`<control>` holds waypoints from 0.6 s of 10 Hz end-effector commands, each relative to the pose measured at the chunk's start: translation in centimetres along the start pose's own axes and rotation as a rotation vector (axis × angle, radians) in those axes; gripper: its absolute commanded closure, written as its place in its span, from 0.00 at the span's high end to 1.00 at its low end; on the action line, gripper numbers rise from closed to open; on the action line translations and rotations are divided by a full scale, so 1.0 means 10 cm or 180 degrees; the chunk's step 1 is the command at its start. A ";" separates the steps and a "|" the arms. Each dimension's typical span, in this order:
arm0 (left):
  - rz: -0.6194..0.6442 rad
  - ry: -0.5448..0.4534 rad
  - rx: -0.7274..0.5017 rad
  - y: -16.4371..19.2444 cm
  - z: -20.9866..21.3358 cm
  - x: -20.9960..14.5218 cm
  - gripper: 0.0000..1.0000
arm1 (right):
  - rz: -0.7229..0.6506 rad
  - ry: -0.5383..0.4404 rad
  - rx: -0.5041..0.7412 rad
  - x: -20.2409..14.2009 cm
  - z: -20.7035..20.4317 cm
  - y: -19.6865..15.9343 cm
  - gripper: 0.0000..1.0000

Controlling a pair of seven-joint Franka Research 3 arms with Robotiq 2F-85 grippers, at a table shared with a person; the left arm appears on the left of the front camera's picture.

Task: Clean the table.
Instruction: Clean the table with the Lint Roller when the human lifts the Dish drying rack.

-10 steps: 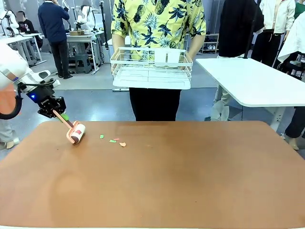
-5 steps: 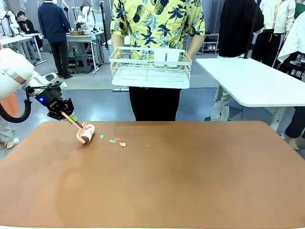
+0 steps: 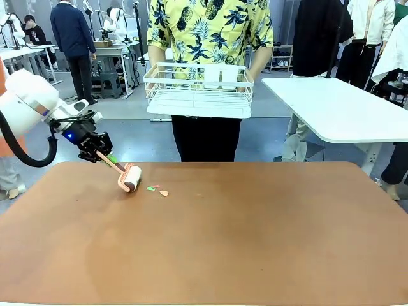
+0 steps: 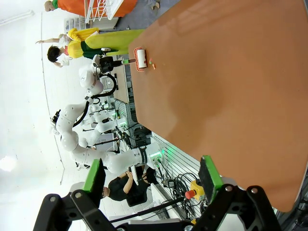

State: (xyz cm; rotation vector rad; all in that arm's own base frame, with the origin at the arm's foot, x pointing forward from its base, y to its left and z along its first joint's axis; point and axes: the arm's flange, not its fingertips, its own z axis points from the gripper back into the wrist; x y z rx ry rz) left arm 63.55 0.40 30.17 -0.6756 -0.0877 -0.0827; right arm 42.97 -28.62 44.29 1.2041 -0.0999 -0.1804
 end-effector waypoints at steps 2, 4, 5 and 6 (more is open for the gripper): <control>-0.0124 0.0531 -0.0116 0.12 -0.44 -0.14 0.00 | 0.0011 -0.0001 -0.0005 -0.01 0.01 0.03 1.00; -0.0148 0.0597 -0.0157 -0.03 -0.60 -0.16 0.00 | 0.0011 -0.0001 -0.0005 -0.01 0.01 0.03 1.00; -0.0155 0.0687 -0.0156 -0.08 -0.71 -0.18 0.00 | 0.0011 -0.0001 -0.0005 -0.01 0.01 0.03 1.00; -0.0133 0.0720 -0.0128 -0.11 -0.79 -0.19 0.00 | 0.0011 -0.0001 -0.0005 -0.01 0.01 0.03 1.00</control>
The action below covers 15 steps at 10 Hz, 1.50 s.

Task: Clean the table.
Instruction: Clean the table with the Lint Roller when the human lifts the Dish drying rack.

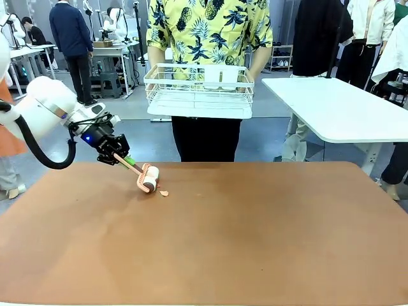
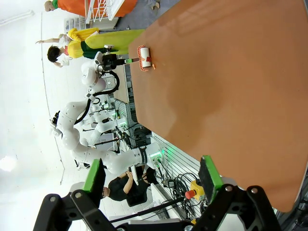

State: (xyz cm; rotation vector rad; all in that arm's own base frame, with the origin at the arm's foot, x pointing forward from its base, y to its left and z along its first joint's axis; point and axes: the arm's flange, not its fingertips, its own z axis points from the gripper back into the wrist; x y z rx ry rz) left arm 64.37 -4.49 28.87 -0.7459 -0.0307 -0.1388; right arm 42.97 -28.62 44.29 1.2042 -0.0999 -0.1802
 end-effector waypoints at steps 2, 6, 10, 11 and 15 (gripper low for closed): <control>0.0028 0.0579 0.0045 0.08 -0.51 -0.28 0.00 | 0.0011 -0.0002 -0.0005 -0.01 0.01 0.03 1.00; 0.0013 0.0742 0.0090 -0.20 -0.80 -0.28 0.00 | 0.0011 -0.0002 -0.0005 -0.01 0.01 0.03 1.00; 0.0054 0.0743 0.0155 -0.52 -0.99 -0.24 0.00 | 0.0011 -0.0002 -0.0005 -0.01 0.01 0.03 1.00; 0.0008 0.0742 0.0168 -0.61 -1.02 -0.24 0.00 | 0.0011 -0.0002 -0.0005 -0.01 0.01 0.03 1.00; 0.0007 0.0675 0.0239 -0.87 -1.05 -0.18 0.00 | 0.0011 -0.0002 -0.0005 -0.01 0.01 0.03 1.00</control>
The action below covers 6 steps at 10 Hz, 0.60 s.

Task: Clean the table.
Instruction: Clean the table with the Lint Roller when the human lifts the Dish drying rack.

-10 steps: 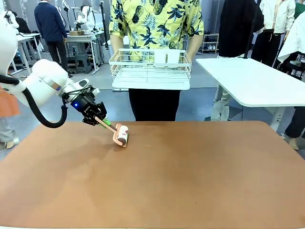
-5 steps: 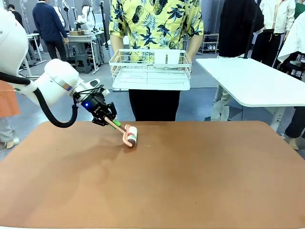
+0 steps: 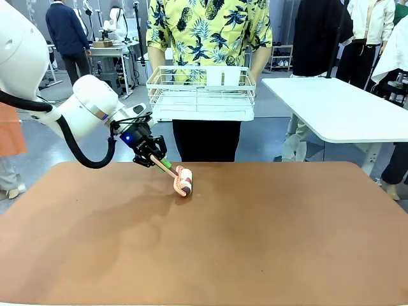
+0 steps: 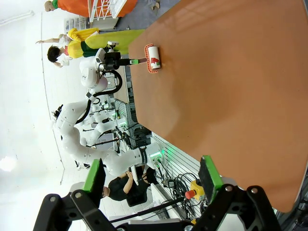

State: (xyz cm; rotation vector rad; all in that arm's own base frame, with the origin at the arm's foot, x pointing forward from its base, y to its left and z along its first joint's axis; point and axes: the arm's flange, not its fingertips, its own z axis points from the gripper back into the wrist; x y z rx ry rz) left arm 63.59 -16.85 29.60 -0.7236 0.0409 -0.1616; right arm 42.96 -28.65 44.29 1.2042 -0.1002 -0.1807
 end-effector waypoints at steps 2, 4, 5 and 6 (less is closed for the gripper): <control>-0.0047 0.0349 0.0159 -0.03 -0.18 -0.24 0.00 | 0.0012 0.0000 -0.0005 -0.01 0.00 0.03 1.00; -0.0089 0.0206 0.0163 -0.24 0.02 -0.29 0.00 | 0.0012 0.0000 -0.0005 -0.01 0.00 0.03 1.00; -0.0109 0.0199 0.0154 -0.36 0.14 -0.31 0.00 | 0.0012 0.0000 -0.0005 -0.01 0.00 0.03 1.00; -0.0097 0.0216 0.0199 -0.48 0.23 -0.34 0.00 | 0.0012 0.0000 -0.0005 -0.01 0.00 0.03 1.00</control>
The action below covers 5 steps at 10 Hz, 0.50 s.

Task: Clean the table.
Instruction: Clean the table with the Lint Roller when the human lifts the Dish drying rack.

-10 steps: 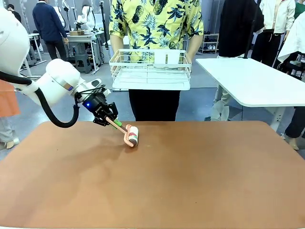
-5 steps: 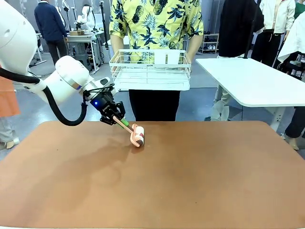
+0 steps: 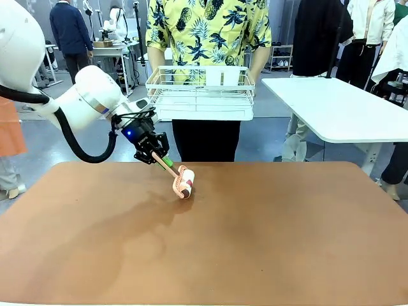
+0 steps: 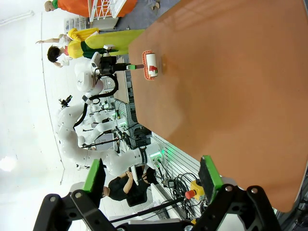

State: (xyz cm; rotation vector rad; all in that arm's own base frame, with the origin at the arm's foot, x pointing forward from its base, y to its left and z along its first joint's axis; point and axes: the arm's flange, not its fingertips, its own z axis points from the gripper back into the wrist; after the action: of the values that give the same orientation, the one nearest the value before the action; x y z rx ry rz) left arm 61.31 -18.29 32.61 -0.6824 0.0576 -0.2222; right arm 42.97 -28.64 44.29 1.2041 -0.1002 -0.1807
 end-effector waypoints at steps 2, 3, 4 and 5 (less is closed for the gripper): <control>-0.0032 0.0012 0.0177 -0.43 0.32 -0.20 0.00 | 0.0011 0.0000 -0.0005 -0.01 0.00 0.03 1.00; -0.0037 -0.0116 0.0226 -0.53 0.43 -0.22 0.00 | 0.0011 0.0000 -0.0005 -0.01 0.00 0.03 1.00; -0.0022 -0.0155 0.0248 -0.58 0.48 -0.23 0.00 | 0.0011 0.0000 -0.0005 -0.01 0.00 0.03 1.00; -0.0007 -0.0177 0.0281 -0.62 0.52 -0.25 0.00 | 0.0011 0.0000 -0.0005 -0.01 0.00 0.03 1.00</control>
State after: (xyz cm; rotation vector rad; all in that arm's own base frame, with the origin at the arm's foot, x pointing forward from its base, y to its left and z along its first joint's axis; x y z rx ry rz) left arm 59.08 -19.38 40.90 -0.6334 -0.0025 -0.2330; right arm 42.97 -28.64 44.29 1.2041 -0.1003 -0.1806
